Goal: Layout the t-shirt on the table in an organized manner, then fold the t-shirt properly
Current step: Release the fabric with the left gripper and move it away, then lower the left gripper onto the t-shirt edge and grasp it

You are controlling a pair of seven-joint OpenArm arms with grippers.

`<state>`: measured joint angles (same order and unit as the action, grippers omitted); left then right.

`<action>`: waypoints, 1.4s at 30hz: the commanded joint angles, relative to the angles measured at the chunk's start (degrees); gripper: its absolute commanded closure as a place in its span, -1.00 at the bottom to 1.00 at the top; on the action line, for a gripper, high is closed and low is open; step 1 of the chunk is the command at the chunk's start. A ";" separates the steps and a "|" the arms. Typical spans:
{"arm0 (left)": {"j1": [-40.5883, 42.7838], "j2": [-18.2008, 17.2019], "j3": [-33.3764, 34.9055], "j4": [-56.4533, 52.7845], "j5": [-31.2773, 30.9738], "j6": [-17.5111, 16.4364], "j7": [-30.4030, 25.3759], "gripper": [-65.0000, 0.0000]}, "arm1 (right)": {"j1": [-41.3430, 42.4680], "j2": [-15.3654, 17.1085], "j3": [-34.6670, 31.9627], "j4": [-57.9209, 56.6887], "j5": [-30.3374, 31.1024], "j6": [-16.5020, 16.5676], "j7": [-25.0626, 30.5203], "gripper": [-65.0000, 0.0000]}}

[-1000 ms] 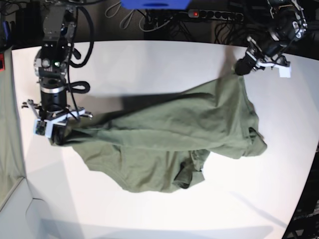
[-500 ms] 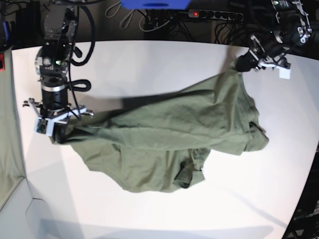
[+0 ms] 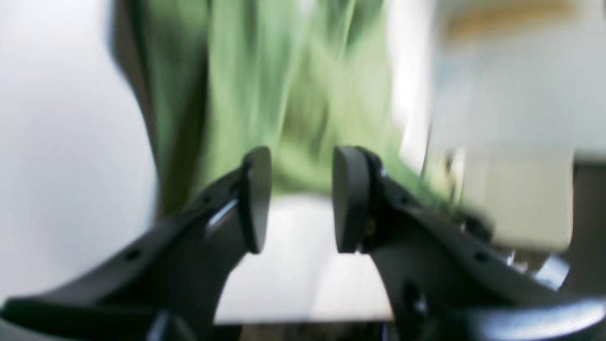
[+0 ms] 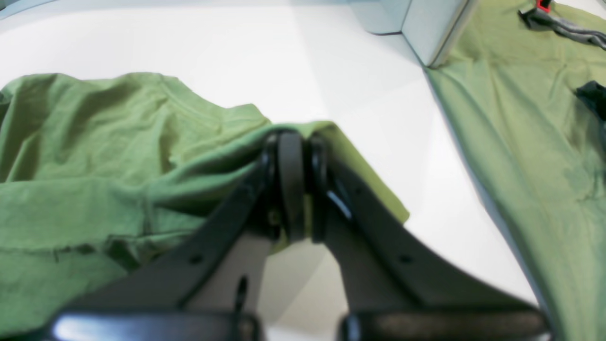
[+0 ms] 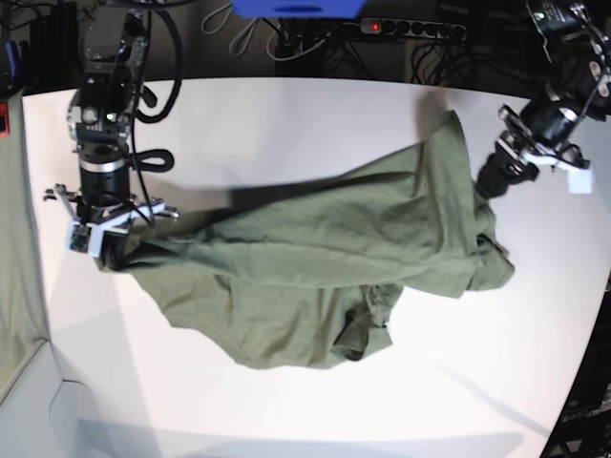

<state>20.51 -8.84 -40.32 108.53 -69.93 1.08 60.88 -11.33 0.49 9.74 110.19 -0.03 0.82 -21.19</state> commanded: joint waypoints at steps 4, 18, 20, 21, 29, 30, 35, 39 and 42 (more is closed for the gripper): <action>-4.73 1.50 -4.30 0.52 -3.08 1.60 1.14 0.32 | 0.48 0.34 0.06 0.97 -0.01 -0.07 1.81 1.00; -20.82 4.14 -4.21 -14.07 18.02 1.42 0.44 0.32 | 0.39 0.34 -0.20 0.89 -0.01 -0.07 1.72 1.00; -22.23 4.14 -3.16 -15.04 20.13 1.42 0.35 0.32 | 0.39 0.34 -0.20 0.89 -0.01 -0.07 1.72 1.00; -22.49 4.14 -2.54 -15.21 20.83 1.42 0.00 0.32 | 0.39 0.34 -0.20 0.89 -0.01 -0.07 1.72 1.00; -22.75 3.61 8.89 -15.56 29.80 1.51 -8.09 0.32 | 0.39 0.34 -0.20 0.89 -0.01 -0.07 1.72 1.00; -22.84 3.61 9.68 -15.48 30.85 1.51 -8.44 0.32 | 0.39 0.34 -0.20 0.89 -0.01 -0.07 1.72 1.00; -22.67 3.87 10.82 -15.04 33.76 1.51 -8.71 0.01 | 0.39 0.34 -0.11 0.89 -0.01 -0.07 1.72 1.00; -22.49 3.43 11.17 -15.04 33.32 1.42 -8.71 -0.64 | 0.48 0.43 0.06 0.89 -0.01 -0.07 1.72 1.00; -22.93 2.91 11.17 -15.65 33.32 1.42 -8.79 -0.61 | 0.48 0.43 -0.20 0.89 -0.01 -0.07 1.72 1.00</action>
<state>-1.45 -5.21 -29.15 92.18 -35.83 2.81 52.75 -11.33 0.51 9.58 110.13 -0.01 0.82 -21.21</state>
